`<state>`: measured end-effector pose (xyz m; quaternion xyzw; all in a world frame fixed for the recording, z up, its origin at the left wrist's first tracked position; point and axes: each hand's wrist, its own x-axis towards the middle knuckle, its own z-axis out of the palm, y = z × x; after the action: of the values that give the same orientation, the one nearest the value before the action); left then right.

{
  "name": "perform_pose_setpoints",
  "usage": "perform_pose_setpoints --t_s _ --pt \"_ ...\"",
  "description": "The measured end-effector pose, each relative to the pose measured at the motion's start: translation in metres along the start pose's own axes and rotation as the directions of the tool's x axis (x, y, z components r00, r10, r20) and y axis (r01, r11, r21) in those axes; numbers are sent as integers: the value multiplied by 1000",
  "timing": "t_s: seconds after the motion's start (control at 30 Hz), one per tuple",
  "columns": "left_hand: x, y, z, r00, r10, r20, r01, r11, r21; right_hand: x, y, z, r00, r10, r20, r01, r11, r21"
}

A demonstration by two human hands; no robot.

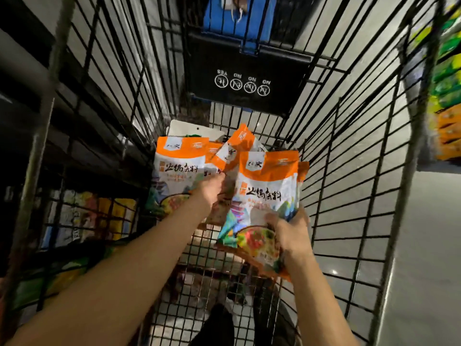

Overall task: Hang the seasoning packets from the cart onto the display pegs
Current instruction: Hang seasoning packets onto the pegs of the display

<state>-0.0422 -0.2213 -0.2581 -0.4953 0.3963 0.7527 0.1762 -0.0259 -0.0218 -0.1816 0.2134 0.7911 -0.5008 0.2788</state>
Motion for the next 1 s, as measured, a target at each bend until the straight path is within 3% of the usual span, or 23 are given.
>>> perform_pose_setpoints --t_s 0.2,0.27,0.33,0.4,0.47,0.57,0.6,0.7,0.77,0.83,0.87,1.0 --pt "34 0 31 1000 25 -10 -24 997 73 -1 3 -4 976 -6 -218 -39 978 -204" --pt "48 -3 38 988 66 -141 -48 990 131 1 5 -7 968 3 -252 -54 979 -195" --pt "49 -2 39 951 188 -246 -147 973 175 3 4 -8 965 5 -263 -55 981 -185" --pt "32 7 30 893 370 -255 -312 919 240 0 2 -7 970 -19 -244 -28 981 -190" --pt "6 23 13 807 551 -212 -487 824 288 -6 -4 -4 980 -59 -190 31 989 -148" --pt "-43 47 -18 540 791 -289 -673 611 417 -10 -9 2 996 -78 -46 79 997 7" --pt "-58 52 -28 455 833 -315 -690 554 466 -10 -11 4 997 -82 3 82 994 68" --pt "-95 65 -59 298 843 -448 -654 522 548 -12 -16 9 986 -141 91 128 983 135" --pt "-109 66 -77 244 847 -472 -732 480 484 -11 -15 11 972 -195 133 180 977 118" --pt "-124 64 -85 264 874 -407 -758 449 473 -12 -14 12 959 -217 181 192 970 148" --pt "-126 62 -88 308 873 -379 -749 468 469 -12 -14 13 951 -222 217 190 969 159" --pt "-123 52 -91 608 750 -260 -600 649 467 -14 -9 16 906 -264 332 250 965 85"
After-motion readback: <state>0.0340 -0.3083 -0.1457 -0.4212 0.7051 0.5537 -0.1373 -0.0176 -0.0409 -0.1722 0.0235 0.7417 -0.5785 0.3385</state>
